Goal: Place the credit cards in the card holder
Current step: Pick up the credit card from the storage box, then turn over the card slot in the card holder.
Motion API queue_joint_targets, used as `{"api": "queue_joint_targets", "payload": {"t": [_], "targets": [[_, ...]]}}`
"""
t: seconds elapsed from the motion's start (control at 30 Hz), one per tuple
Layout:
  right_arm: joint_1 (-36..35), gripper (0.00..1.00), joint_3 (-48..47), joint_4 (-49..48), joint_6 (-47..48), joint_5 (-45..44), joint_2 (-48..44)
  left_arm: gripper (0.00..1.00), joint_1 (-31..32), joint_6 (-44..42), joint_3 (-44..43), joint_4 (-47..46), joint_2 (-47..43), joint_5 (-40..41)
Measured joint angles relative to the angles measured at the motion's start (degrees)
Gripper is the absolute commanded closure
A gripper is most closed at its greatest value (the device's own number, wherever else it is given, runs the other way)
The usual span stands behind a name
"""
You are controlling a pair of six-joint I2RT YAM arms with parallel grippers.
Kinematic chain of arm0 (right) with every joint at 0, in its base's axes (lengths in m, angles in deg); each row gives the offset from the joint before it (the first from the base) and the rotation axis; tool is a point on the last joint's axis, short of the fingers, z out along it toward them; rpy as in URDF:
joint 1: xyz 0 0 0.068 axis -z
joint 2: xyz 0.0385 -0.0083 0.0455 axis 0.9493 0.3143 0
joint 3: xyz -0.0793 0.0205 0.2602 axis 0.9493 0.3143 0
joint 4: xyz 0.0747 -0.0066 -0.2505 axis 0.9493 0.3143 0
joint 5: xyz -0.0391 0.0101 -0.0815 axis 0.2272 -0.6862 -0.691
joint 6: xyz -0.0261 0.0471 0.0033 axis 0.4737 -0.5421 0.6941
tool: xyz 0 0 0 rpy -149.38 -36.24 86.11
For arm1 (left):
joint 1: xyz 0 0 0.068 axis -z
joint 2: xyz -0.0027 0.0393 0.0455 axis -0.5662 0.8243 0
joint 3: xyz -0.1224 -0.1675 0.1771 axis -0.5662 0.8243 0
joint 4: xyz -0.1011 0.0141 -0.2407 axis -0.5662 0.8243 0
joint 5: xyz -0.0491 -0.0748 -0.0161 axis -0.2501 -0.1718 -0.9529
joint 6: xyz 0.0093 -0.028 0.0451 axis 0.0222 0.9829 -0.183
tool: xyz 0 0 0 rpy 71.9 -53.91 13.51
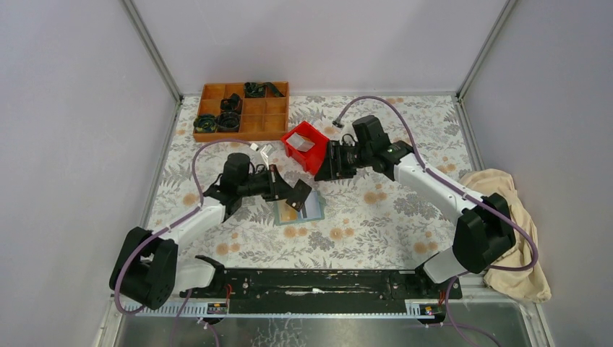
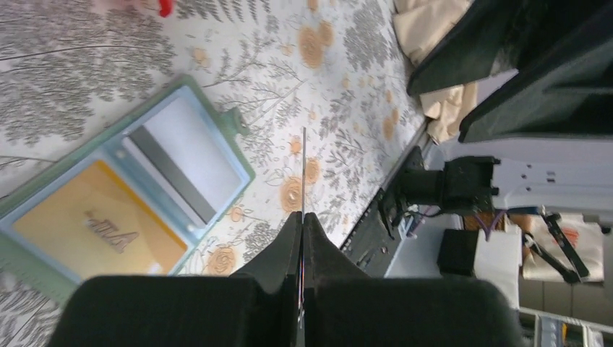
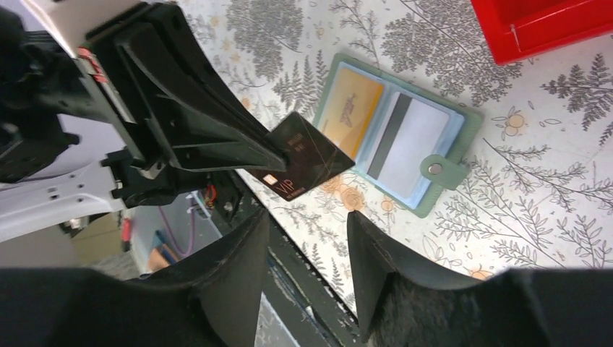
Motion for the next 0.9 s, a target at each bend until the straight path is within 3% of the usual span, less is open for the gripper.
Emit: {"api": "queue_joint_targets", "payload": {"t": [0.33, 0.6, 0.9], "targets": [[-8.9, 0.67, 0.0, 2.3, 1.3, -10.2, 5.6, 1.0, 0.0, 0.5, 4.2, 5.1, -7.2, 15.9], [-10.6, 0.75, -0.2, 2.6, 1.2, -14.3, 11.9, 1.0, 0.0, 4.0, 7.3, 9.3, -14.4, 27.6], [-10.9, 0.77, -1.4, 3.9, 1.2, -18.8, 16.2, 1.0, 0.0, 6.3, 9.2, 10.7, -15.6, 30.8]]}}
